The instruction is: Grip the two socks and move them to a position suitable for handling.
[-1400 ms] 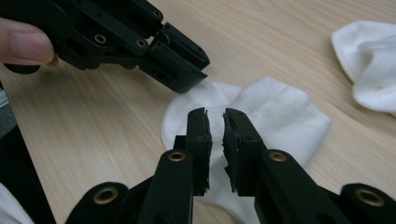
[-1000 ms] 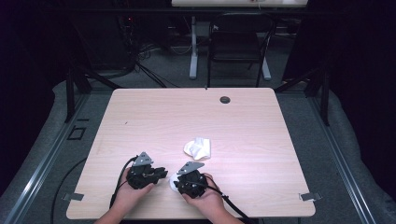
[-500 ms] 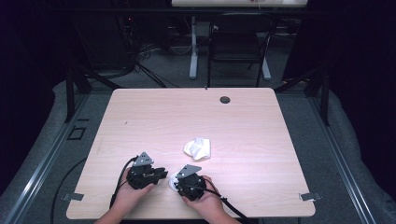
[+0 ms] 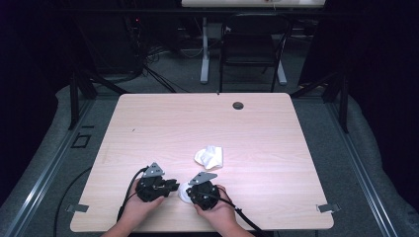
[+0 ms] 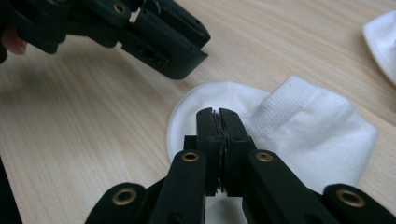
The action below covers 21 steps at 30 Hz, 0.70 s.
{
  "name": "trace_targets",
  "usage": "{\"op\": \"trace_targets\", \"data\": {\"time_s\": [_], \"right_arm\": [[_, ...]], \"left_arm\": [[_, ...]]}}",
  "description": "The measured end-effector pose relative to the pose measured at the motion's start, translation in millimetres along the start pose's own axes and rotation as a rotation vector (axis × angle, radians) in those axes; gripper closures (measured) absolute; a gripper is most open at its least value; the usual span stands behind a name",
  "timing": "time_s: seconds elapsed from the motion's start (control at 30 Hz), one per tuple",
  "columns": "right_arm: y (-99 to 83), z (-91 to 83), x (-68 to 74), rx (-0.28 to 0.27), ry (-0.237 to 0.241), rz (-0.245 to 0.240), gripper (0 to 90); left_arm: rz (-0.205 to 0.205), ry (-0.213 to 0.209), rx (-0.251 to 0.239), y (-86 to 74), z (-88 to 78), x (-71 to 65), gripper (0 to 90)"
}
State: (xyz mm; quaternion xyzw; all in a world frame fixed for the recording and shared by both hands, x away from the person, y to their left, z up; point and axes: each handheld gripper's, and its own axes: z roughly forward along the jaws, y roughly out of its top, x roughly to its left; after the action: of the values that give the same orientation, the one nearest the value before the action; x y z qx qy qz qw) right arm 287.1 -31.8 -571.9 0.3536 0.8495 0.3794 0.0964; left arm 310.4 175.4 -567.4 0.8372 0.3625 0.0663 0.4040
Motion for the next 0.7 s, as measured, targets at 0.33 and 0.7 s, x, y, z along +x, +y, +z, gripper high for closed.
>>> {"op": "trace_targets", "data": {"time_s": [0.33, 0.7], "right_arm": [[5.9, -16.0, -9.0, -0.06, 0.017, 0.065, 88.9], [9.6, -33.7, -12.6, -0.106, 0.011, 0.076, 89.0]], "left_arm": [[0.024, -0.025, 0.024, -1.7, 7.3, -7.8, 74.6], [0.04, -0.029, 0.051, -4.0, 17.2, -12.4, 74.2]]}}
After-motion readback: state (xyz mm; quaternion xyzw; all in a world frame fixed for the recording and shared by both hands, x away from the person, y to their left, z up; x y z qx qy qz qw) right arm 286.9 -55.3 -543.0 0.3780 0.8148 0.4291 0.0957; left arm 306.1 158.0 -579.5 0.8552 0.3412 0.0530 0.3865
